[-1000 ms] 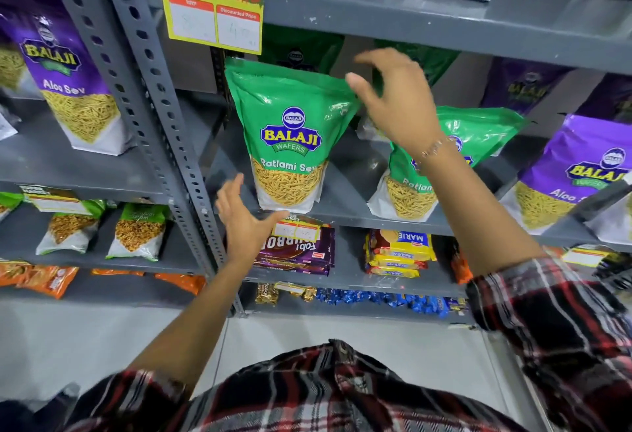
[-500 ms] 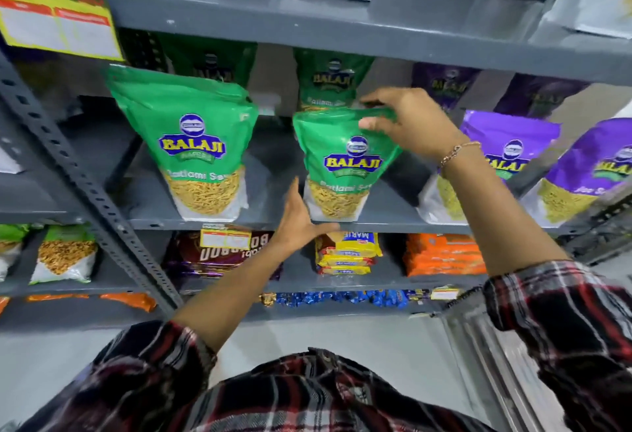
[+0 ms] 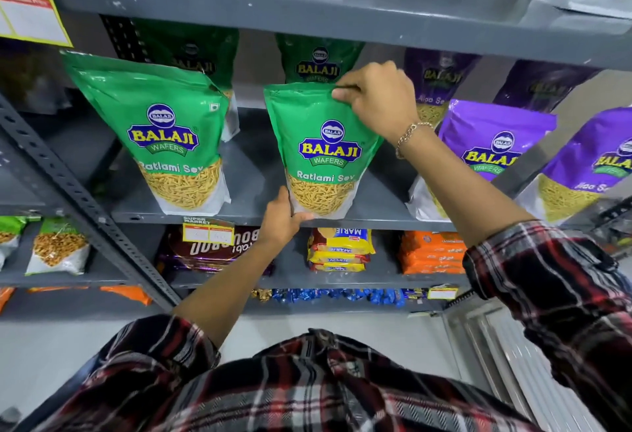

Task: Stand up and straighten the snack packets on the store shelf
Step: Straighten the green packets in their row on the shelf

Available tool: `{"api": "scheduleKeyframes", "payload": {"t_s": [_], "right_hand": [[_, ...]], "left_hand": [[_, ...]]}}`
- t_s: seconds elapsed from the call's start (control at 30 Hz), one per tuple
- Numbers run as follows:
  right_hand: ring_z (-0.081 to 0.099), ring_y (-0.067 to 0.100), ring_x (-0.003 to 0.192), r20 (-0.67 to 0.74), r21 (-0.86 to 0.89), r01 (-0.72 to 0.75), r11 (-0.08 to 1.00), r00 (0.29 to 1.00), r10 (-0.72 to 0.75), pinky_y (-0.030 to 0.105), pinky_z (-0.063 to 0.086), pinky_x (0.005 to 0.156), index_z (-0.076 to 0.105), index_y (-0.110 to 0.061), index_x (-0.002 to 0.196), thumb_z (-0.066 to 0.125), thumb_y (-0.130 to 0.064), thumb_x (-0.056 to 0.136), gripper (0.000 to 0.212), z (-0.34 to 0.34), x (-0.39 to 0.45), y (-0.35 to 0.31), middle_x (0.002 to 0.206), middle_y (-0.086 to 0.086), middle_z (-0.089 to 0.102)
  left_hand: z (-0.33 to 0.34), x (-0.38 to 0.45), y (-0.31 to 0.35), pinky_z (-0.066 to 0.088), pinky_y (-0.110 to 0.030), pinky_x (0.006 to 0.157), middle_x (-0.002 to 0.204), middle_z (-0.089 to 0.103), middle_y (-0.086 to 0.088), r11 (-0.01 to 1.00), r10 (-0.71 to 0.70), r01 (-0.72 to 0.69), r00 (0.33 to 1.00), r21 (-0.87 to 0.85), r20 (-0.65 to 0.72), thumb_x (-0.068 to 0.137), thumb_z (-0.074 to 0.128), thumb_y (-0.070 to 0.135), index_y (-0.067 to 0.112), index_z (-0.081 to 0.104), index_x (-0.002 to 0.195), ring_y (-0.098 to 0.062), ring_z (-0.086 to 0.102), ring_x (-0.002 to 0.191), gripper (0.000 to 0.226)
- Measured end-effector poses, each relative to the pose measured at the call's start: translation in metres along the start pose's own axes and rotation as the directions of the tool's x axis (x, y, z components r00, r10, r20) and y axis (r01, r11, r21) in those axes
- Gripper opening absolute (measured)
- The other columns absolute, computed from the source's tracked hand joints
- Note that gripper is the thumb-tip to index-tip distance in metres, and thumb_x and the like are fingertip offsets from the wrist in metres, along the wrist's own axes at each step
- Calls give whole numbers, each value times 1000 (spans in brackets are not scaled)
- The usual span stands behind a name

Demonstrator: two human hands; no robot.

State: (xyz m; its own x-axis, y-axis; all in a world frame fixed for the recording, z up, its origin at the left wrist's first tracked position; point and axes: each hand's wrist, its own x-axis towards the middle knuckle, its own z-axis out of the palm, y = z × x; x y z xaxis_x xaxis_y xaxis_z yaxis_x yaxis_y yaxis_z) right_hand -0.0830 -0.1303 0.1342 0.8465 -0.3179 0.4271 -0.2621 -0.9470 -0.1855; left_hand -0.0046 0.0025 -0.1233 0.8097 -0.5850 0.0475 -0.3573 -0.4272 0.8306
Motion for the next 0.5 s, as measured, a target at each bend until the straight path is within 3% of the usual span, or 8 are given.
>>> {"api": "scheduleKeyframes", "payload": {"t_s": [0.2,0.3,0.4,0.47,0.5], "right_hand": [[54,39,107,103,13,5,1000,995,-6,43,45,88,68,-24,102,59,-42,85,26,-6,4,8,103,15,69],[55,38,108,156,19,11,1000,988,-14,44,44,91,67,-21,103,59,-44,85,30,-10,2,12,106,16,68],[57,31,110,176,69,24,997,984,-36,40,44,92,64,-25,108,60,-51,82,37,-18,-2,16,115,8,67],[57,27,113,158,135,31,990,986,-53,39,45,95,60,-25,114,57,-57,80,46,-28,-7,26,121,4,64],[57,26,113,141,156,47,987,988,-70,39,46,97,59,-24,116,55,-59,81,49,-35,-11,35,122,5,64]], "left_hand": [[-4,1,5,49,-35,87,124,62,-16,1000,-19,18,999,25,38,72,79,25,8,41,118,-32,61,110,62],[-11,0,6,45,-30,85,126,61,-16,999,7,-11,997,48,77,73,78,25,7,41,122,-32,60,112,64],[-10,-10,9,41,-31,97,139,51,-13,997,-25,31,997,-72,77,73,78,19,7,32,136,-28,50,125,79],[1,-28,15,37,-42,108,141,42,-17,981,-84,65,991,-180,-102,70,81,16,5,29,138,-30,43,129,86],[11,-40,19,39,-47,105,131,45,-20,987,-66,24,962,-161,-263,72,79,18,6,37,131,-33,46,122,74]]}}
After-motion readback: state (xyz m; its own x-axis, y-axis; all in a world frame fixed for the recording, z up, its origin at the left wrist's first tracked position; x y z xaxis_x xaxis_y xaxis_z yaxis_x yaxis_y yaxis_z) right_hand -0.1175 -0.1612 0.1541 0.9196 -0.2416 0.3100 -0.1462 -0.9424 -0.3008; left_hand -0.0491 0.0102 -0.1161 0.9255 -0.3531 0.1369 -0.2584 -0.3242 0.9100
